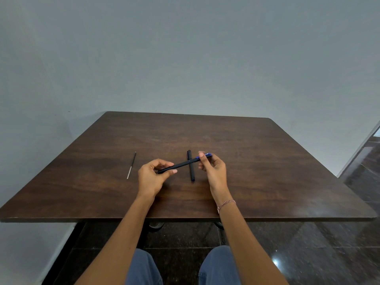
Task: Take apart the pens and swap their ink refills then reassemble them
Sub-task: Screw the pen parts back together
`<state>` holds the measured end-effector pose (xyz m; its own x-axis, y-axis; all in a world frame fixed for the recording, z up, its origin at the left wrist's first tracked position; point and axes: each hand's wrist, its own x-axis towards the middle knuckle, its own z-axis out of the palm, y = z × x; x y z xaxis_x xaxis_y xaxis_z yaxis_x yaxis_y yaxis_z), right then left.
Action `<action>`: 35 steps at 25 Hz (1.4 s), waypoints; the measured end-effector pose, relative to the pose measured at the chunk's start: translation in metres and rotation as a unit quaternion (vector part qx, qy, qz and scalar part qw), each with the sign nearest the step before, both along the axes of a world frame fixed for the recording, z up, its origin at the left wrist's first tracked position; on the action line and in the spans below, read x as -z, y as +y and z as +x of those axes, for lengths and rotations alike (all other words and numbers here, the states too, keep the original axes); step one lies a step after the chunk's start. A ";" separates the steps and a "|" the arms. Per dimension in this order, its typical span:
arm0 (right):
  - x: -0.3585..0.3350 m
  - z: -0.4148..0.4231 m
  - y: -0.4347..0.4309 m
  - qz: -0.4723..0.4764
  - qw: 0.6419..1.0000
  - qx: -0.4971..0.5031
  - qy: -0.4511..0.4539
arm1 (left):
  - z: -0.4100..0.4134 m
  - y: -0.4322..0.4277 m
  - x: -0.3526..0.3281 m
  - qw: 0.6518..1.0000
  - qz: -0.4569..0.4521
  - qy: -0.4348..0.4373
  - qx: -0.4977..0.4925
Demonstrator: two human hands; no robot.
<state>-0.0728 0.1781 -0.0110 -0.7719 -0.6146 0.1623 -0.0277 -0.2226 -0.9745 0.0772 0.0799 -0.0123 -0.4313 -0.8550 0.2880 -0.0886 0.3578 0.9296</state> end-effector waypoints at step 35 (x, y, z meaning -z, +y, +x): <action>-0.005 -0.003 0.003 -0.177 0.973 -0.063 -0.133 | -0.003 0.003 0.001 0.990 0.086 0.033 0.107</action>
